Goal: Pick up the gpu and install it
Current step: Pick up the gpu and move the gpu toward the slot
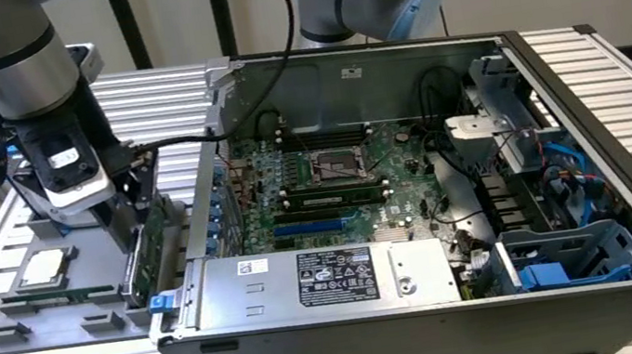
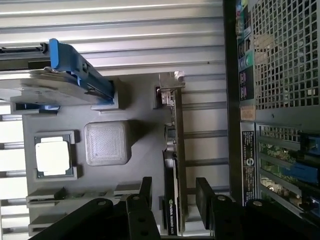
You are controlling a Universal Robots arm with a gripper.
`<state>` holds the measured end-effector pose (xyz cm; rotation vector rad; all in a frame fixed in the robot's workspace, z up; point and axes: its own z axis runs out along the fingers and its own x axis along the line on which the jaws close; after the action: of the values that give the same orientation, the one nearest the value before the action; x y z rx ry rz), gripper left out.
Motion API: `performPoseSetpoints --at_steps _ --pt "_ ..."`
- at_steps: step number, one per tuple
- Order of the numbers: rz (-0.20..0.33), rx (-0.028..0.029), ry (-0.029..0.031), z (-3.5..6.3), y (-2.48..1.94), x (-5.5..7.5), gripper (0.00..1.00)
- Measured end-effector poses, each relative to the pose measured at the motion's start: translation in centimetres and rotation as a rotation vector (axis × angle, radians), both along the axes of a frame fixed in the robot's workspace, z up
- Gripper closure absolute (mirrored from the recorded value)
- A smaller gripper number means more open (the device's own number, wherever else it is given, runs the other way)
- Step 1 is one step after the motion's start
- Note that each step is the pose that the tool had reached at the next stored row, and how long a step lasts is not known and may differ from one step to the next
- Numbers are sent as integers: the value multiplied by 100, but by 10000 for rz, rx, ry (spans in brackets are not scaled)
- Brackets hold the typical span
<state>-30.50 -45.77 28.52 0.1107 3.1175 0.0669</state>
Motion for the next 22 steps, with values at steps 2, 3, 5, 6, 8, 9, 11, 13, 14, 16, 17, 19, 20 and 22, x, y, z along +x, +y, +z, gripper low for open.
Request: performPoseSetpoints --at_steps 2,3,5,6,8,9,11,13,14,16,17,19,20,22 --pt "0 0 0 -37 2 0 0" --pt "0 0 0 -55 2 0 0" --pt "0 1 0 -92 4 0 0" --pt "0 1 -1 -110 5 0 0" --pt "0 0 0 -145 6 0 0" --pt "0 1 -1 -164 7 0 0" --pt "0 0 0 -200 8 0 0" --pt "0 0 0 -236 10 0 0" --pt "0 1 0 -256 12 0 0" --pt "0 0 0 -292 15 0 0" --pt "1 0 0 -310 16 0 0" --pt "1 0 0 -347 21 0 0" --pt "1 1 -1 -365 23 0 0" --pt "2 1 -6 -401 25 0 0"
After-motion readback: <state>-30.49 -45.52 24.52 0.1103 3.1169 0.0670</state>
